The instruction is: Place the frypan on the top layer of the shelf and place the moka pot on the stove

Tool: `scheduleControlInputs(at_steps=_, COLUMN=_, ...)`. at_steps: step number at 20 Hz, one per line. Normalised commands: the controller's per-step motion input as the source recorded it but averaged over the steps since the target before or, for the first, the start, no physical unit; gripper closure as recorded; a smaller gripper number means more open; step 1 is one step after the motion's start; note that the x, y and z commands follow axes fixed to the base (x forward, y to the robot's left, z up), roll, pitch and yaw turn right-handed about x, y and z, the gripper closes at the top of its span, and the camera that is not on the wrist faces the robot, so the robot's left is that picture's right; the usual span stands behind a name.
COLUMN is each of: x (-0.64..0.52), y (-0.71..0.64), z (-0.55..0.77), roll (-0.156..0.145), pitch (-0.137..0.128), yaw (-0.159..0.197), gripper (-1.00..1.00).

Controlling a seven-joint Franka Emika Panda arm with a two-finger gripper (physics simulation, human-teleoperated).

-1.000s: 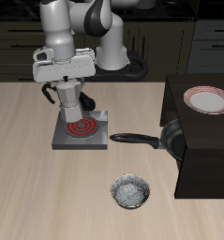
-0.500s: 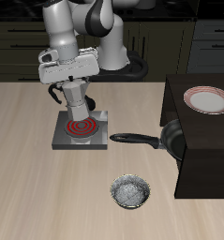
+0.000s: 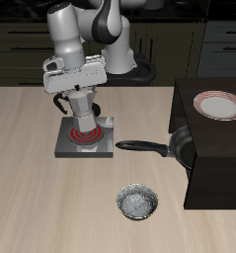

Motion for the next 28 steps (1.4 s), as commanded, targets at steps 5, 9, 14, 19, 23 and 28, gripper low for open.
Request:
scheduleControlInputs(at_steps=5, x=0.04, y=-0.04, z=-0.01, roll=0.006, pitch=-0.014, yaw=0.005, gripper=1.00)
scheduleControlInputs(at_steps=9, x=0.08, y=-0.03, z=-0.10, roll=0.011, pitch=0.003, yaw=0.008, gripper=1.00)
scheduleControlInputs(at_steps=14, x=0.13, y=-0.03, z=-0.21, roll=-0.003, pitch=0.024, yaw=0.010, gripper=1.00)
scheduleControlInputs(at_steps=19, x=0.04, y=0.04, z=-0.25, roll=0.002, pitch=0.057, yaw=-0.008, gripper=1.00)
scheduleControlInputs(at_steps=23, x=0.01, y=-0.06, z=-0.14, roll=-0.050, pitch=0.085, yaw=-0.056, gripper=-1.00)
scheduleControlInputs(at_steps=28, x=-0.01, y=0.03, z=-0.06, roll=0.059, pitch=0.070, yaw=-0.028, gripper=-1.00)
